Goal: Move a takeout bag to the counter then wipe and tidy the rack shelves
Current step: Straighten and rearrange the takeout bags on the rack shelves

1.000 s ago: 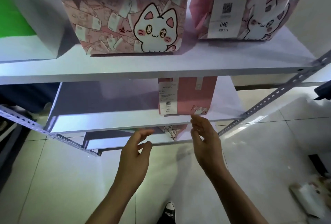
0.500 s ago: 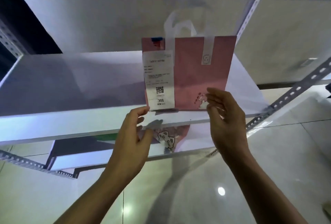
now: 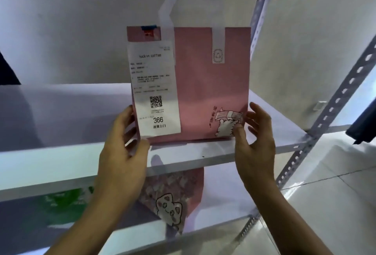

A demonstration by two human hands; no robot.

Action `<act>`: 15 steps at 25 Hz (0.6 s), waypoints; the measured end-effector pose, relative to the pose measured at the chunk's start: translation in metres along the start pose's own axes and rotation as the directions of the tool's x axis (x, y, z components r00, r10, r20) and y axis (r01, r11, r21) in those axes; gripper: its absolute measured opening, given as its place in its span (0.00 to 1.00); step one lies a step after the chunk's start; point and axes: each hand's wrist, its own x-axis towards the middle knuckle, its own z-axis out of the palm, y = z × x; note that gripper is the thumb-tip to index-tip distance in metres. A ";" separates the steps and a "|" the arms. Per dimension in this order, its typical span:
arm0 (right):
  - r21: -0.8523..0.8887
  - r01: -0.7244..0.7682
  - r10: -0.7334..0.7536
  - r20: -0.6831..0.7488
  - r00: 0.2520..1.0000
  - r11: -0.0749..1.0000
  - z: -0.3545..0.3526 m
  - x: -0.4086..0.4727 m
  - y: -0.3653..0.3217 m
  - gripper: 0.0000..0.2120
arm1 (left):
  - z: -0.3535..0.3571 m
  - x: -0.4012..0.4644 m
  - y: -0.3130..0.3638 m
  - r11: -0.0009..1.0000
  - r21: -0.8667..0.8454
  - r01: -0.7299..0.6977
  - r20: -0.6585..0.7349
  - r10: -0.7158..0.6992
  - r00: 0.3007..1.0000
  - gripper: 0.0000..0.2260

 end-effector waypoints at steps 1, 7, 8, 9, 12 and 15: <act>0.009 -0.009 0.010 -0.015 1.000 1.000 0.000 0.004 0.002 0.23 | 0.004 0.002 -0.003 1.000 -0.002 -0.013 0.012 0.013 1.000 0.24; 0.014 -0.117 0.118 -0.074 0.990 0.993 -0.029 0.030 0.021 0.15 | 0.038 0.019 -0.005 0.999 0.044 -0.013 0.197 0.004 0.980 0.28; 0.006 -0.136 0.137 -0.076 0.988 0.991 -0.036 0.035 0.022 0.14 | 0.045 0.023 -0.003 0.999 0.040 0.000 0.219 -0.009 0.976 0.29; -0.006 -0.151 0.150 -0.079 0.986 0.989 -0.042 0.039 0.022 0.14 | 0.052 0.025 0.000 0.999 0.039 0.011 0.241 -0.020 0.970 0.28; -0.038 -0.173 0.167 -0.124 0.978 0.984 -0.058 0.055 0.023 0.16 | 0.074 0.031 0.008 0.999 0.037 0.006 0.284 -0.017 0.959 0.25; -0.068 -0.205 0.196 -0.129 0.972 0.976 -0.073 0.067 0.026 0.17 | 0.089 0.038 0.015 0.999 0.043 0.012 0.350 -0.026 0.936 0.22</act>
